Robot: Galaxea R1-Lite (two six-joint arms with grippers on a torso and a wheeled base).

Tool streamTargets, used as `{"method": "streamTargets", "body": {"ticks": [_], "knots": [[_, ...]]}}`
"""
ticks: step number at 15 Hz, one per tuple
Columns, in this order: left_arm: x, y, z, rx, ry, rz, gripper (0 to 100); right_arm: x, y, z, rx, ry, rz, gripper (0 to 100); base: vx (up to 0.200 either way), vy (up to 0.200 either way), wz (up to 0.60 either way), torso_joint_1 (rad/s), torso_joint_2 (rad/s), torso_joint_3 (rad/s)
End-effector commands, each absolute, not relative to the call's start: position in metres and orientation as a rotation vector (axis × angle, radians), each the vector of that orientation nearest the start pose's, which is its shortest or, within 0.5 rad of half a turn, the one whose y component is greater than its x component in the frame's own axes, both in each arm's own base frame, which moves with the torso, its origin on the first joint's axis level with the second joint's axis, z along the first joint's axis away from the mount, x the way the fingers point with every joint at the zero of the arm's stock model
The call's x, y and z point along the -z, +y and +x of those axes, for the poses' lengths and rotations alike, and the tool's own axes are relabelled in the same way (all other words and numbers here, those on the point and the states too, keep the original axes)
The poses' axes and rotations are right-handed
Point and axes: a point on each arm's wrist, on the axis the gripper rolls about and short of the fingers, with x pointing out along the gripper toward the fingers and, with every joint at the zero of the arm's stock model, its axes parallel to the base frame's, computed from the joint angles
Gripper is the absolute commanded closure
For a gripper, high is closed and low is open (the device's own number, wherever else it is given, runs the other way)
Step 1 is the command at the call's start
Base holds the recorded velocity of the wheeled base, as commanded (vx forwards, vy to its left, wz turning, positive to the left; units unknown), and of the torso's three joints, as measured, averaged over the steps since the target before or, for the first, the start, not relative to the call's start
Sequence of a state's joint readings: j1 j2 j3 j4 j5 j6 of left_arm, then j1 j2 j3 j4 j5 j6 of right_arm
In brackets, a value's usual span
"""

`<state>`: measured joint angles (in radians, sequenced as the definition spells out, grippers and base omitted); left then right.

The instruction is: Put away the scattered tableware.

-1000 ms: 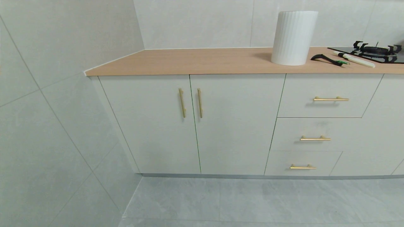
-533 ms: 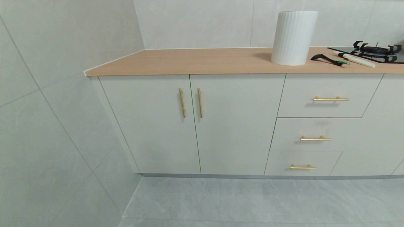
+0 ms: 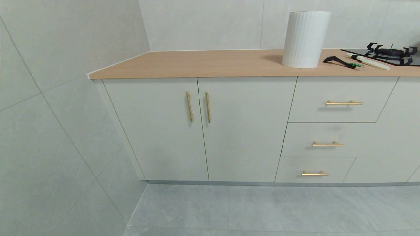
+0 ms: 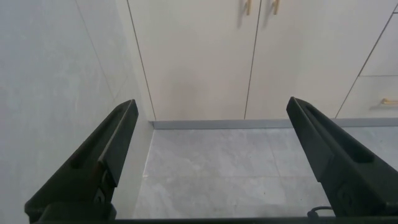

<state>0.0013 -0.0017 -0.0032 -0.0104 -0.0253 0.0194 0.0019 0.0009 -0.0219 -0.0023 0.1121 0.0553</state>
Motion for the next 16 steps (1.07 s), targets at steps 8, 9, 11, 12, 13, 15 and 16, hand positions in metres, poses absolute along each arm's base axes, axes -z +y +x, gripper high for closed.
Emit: {"method": "streamTargets", "body": {"ticks": [8, 9, 11, 12, 13, 15, 16], "knots": [[-0.0774, -0.0006, -0.023, 0.025, -0.014, 0.006, 0, -0.0816, 0.0025, -0.0243, -0.119, -0.028, 0.038, 0, 0.0, 0.0, 0.0, 0.0, 0.0, 0.0], [-0.0774, -0.0006, -0.023, 0.024, -0.014, 0.008, 0, -0.0816, 0.0022, -0.0241, -0.103, -0.027, 0.037, 0, 0.0, 0.0, 0.0, 0.0, 0.0, 0.0], [-0.0774, -0.0006, -0.023, 0.024, -0.014, 0.008, 0, -0.082, 0.0022, -0.0243, -0.103, -0.029, 0.037, 0, 0.0, 0.0, 0.0, 0.0, 0.0, 0.0], [-0.0774, -0.0006, -0.023, 0.024, -0.014, 0.008, 0, -0.0816, 0.0021, -0.0241, -0.102, -0.027, 0.037, 0, 0.0, 0.0, 0.0, 0.0, 0.0, 0.0], [-0.0774, -0.0006, -0.023, 0.024, -0.014, 0.008, 0, -0.0816, 0.0021, -0.0241, -0.1, -0.027, 0.037, 0, 0.0, -0.2, 0.0, 0.007, 0.0, 0.007], [-0.0774, -0.0006, -0.023, 0.024, -0.014, 0.009, 0, -0.0816, 0.0021, -0.0241, -0.1, -0.027, 0.037, 0, 0.0, -0.2, 0.0, 0.0, 0.0, 0.002], [-0.0774, -0.0006, -0.023, 0.024, -0.014, 0.009, 0, -0.0816, 0.0019, -0.0241, -0.091, -0.027, 0.036, 0, 0.0, -0.2, 0.0, 0.002, 0.01, 0.007]]}}
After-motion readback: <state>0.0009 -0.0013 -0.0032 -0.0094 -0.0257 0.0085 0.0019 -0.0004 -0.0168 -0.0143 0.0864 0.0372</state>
